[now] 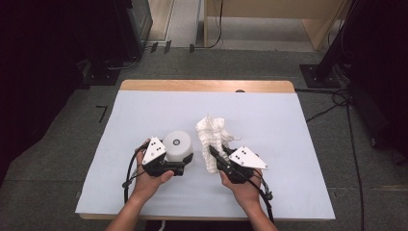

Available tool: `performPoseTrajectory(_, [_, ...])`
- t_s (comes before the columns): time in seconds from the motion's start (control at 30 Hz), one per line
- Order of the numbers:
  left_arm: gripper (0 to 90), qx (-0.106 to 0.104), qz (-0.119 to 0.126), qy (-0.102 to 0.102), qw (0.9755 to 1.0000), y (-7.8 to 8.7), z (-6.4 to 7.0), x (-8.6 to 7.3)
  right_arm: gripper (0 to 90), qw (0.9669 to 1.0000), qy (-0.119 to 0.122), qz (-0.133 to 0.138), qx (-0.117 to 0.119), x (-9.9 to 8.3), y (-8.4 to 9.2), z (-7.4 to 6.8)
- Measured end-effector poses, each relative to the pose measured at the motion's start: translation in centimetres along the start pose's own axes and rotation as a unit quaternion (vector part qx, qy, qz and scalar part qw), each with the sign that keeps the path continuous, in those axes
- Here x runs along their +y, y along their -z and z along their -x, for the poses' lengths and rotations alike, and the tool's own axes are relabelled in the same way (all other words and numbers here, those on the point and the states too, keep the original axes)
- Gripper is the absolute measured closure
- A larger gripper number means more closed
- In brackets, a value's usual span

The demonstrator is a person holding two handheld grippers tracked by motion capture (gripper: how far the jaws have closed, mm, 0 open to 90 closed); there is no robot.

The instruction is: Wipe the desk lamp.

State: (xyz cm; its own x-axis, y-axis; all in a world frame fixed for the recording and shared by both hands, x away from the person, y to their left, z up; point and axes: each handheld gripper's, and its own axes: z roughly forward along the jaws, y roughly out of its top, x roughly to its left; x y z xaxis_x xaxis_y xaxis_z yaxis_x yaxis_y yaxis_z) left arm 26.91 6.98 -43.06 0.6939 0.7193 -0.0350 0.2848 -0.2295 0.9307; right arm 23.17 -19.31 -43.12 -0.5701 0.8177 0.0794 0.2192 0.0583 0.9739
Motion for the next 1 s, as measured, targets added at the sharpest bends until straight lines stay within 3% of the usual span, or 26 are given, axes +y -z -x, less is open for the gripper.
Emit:
performPoseTrajectory(0.07, [8.5, 0.033, -0.005, 0.006, 0.9994, -0.1, -0.7, -0.3, 73.0, 1.0, -0.005, 0.006, -0.006, 0.2, 0.4, 0.5])
performPoseTrajectory(0.13, [8.5, 0.069, -0.015, -0.005, 0.9975, -0.3, -1.1, -0.7, 73.0, 0.9998, -0.008, 0.011, -0.013, 0.4, 0.7, 1.1])
performPoseTrajectory(0.23, [8.5, 0.097, -0.026, -0.012, 0.9949, -0.7, -1.6, -1.3, 73.0, 0.9996, -0.012, 0.015, -0.022, 0.5, 0.9, 1.8])
performPoseTrajectory(0.37, [8.5, 0.118, -0.043, -0.011, 0.992, -1.3, -2.2, -2.1, 73.0, 0.9994, -0.016, 0.014, -0.028, 0.4, 1.0, 2.2])
performPoseTrajectory(0.5, [8.5, 0.124, -0.06, -0.007, 0.9904, -1.9, -2.4, -2.6, 73.0, 0.9993, -0.018, 0.014, -0.029, 0.3, 1.0, 2.3])
performPoseTrajectory(0.67, [8.2, 0.132, -0.057, -0.007, 0.9896, -1.9, -2.2, -2.7, 73.0, 0.9992, -0.017, 0.015, -0.033, 0.3, 1.1, 2.7])
performPoseTrajectory(0.73, [6.2, 0.143, -0.057, -0.008, 0.9881, -1.8, -2.2, -2.8, 73.0, 0.9991, -0.019, 0.015, -0.036, 0.2, 1.1, 2.8])
performPoseTrajectory(0.9, [0.5, 0.175, -0.046, 0.016, 0.9833, -1.4, -1.8, -2.6, 72.9, 0.9992, -0.019, 0.012, -0.033, 0.2, 1.0, 2.8])
performPoseTrajectory(1.0, [0.0, 0.206, -0.05, 0.015, 0.9772, -1.8, -0.6, -2.6, 72.8, 0.9992, -0.018, 0.013, -0.034, 0.2, 0.9, 2.8])
